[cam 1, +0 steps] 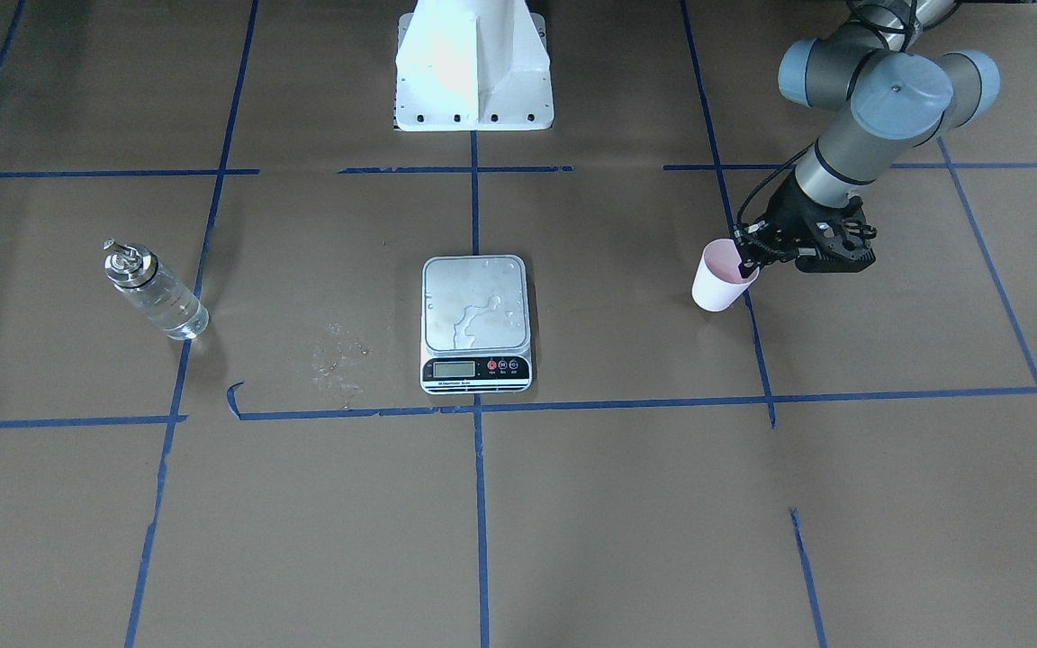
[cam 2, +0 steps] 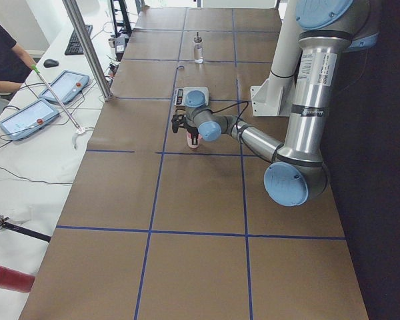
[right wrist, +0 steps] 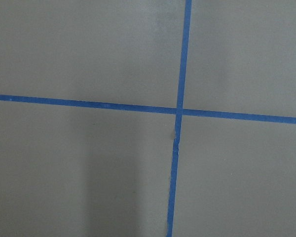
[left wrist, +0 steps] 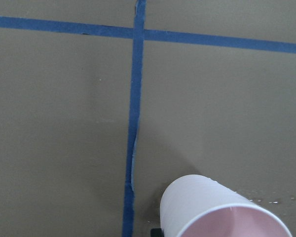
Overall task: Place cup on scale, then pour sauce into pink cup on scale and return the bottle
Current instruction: 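Lift the pink cup with the left gripper and carry it over the scale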
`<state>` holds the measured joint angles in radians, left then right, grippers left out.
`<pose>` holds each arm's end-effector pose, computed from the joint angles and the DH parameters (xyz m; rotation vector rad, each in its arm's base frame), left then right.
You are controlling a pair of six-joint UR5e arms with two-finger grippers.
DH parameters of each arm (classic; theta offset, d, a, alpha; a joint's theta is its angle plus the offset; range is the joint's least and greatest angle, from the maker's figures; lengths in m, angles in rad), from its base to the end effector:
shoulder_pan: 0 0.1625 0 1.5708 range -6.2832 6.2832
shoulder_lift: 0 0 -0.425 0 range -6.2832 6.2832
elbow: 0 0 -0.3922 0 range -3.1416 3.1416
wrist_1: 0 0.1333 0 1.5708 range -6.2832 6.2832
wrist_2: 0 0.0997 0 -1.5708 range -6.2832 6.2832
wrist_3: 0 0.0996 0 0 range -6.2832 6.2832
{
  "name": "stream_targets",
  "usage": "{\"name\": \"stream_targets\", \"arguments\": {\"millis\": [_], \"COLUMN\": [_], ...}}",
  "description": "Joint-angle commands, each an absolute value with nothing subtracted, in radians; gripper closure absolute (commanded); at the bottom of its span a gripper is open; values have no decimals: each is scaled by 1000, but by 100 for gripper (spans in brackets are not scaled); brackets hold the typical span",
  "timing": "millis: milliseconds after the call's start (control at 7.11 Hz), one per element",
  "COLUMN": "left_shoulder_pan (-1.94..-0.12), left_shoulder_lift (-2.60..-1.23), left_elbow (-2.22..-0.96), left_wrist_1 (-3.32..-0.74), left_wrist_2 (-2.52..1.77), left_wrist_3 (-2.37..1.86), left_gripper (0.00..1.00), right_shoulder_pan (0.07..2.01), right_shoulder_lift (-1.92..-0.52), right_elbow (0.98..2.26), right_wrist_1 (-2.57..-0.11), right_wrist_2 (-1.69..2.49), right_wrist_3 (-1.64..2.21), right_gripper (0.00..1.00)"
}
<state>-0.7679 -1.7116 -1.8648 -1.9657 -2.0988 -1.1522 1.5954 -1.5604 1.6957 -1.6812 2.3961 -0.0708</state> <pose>0.3351 -0.4391 0.4026 0.0406 0.9478 -0.1038 0.0723 -0.4928 0.5996 0.0628 -0.8233 -0.0538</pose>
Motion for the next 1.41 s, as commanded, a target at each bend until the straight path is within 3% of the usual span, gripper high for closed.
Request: {"name": "stream_targets", "arguments": {"millis": [0,281,563,1266], "left_shoulder_pan": [-779,-769,-665,-588], "left_shoulder_lift": [-1820,-2149,-2375,-2398], "left_elbow": [-1983,-1938,-1730,-1600], "left_wrist_1": [-1749,-1464,-1470,-1563], "left_wrist_2": [-2102,-2103,-2041,-1973], "left_wrist_3": [-1173,-1327,-1544,-1575], "left_gripper": [100,100,100,100], "right_shoulder_pan": [1595,1595,1595,1595], "right_shoulder_lift": [-1560,-1563,-1560,-1554], "right_elbow": [1697,1704,1724,1726], "right_wrist_1": [-1681,-1681,-1680,-1681], "right_wrist_2": [2396,2396,2395,2395], "right_wrist_3": [-71,-71,-71,-69], "right_gripper": [0,0,0,0]}}
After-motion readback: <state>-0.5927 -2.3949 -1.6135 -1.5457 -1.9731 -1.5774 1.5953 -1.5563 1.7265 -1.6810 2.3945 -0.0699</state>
